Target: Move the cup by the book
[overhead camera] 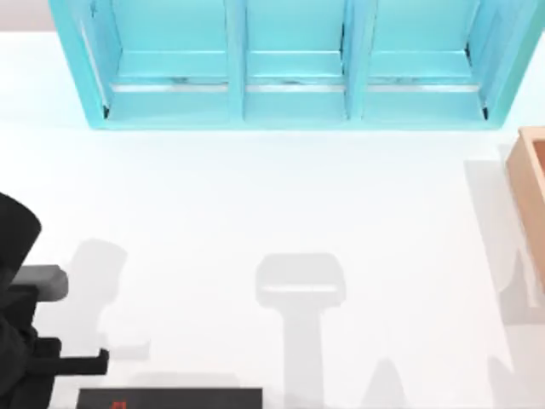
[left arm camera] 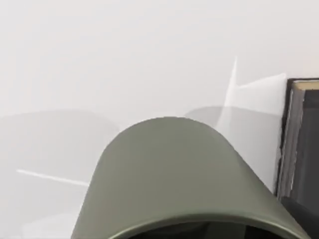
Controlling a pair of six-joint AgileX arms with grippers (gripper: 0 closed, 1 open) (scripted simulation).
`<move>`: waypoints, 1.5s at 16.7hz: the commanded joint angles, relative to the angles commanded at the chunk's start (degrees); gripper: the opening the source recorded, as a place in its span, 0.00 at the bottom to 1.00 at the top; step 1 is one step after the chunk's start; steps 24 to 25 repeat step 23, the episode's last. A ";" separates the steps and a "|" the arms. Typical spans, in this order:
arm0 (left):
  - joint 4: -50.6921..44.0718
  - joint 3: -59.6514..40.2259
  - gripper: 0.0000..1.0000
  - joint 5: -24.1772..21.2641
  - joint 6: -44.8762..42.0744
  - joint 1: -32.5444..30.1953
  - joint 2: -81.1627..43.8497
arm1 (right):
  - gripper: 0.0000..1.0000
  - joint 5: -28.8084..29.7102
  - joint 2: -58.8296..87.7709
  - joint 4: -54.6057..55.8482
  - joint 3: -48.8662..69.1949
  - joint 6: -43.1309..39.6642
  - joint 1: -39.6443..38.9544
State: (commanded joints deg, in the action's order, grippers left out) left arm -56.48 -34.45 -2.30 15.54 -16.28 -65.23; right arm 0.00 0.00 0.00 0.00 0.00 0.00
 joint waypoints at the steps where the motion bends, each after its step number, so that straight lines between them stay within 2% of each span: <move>1: 0.36 0.35 0.00 0.01 -0.08 0.07 -0.06 | 1.00 0.00 0.00 0.00 0.00 0.00 0.00; 4: 0.36 0.35 0.00 0.01 -0.08 0.07 -0.06 | 1.00 0.00 0.00 0.00 0.00 0.00 0.00; 17: 0.36 0.35 0.98 0.01 -0.08 0.07 -0.06 | 1.00 0.00 0.00 0.00 0.00 0.00 0.00; 25: 0.36 0.35 1.00 0.01 -0.08 0.07 -0.06 | 1.00 0.00 0.00 0.00 0.00 0.00 0.00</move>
